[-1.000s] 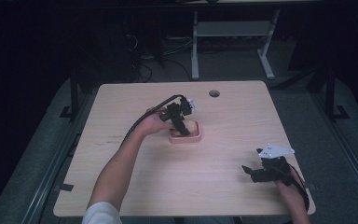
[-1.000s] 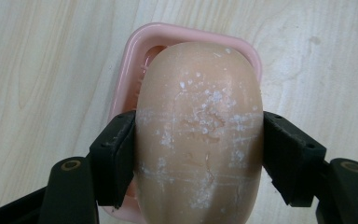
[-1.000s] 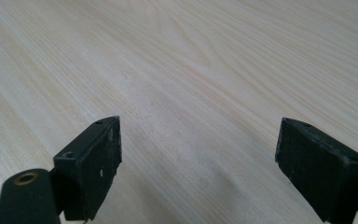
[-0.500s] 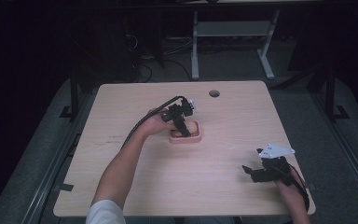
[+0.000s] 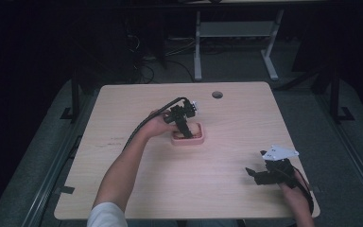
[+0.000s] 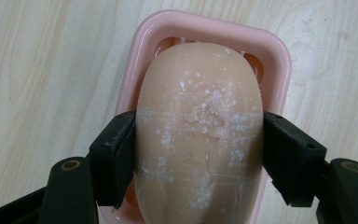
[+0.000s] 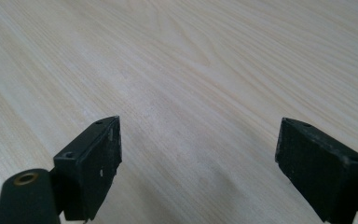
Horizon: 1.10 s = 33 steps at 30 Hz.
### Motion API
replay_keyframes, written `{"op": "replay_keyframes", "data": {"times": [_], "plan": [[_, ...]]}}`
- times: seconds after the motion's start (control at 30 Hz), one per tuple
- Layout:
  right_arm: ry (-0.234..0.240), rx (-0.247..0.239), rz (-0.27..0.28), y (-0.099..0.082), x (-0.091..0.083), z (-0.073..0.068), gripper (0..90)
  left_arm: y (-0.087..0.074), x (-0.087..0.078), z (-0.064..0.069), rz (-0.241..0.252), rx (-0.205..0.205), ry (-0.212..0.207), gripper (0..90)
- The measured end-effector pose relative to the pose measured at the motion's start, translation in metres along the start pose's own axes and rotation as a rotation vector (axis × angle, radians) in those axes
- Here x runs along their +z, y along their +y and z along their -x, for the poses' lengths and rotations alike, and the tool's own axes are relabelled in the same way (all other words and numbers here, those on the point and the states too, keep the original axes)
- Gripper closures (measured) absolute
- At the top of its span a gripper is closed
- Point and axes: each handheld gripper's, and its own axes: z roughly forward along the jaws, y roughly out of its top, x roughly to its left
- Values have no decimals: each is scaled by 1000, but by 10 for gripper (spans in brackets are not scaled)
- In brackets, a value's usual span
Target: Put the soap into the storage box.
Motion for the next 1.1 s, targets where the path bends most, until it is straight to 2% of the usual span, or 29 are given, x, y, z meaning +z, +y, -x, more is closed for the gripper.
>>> {"op": "replay_keyframes", "data": {"times": [0.07, 0.23, 0.33, 0.57, 0.97, 1.1], "plan": [[1, -3, -1, 0, 0, 0, 138, 0, 1, 0, -2, -2, 0, 317], [1, -2, 0, 1, 0, -1, 138, 1, -7, 0, 35, -4, 5, 312], [0, -5, -2, 1, 0, -1, 138, 1, -10, 0, 12, -3, 7, 285], [-4, -9, -5, 0, -1, -1, 138, -3, -15, 7, 0, 8, 2, 235], [-12, 5, -6, -1, -2, 1, 138, -12, -27, 14, 1, 7, -5, 218], [-15, 6, -6, -1, -2, 2, 138, -14, -30, 21, 15, 12, 6, 220]]}}
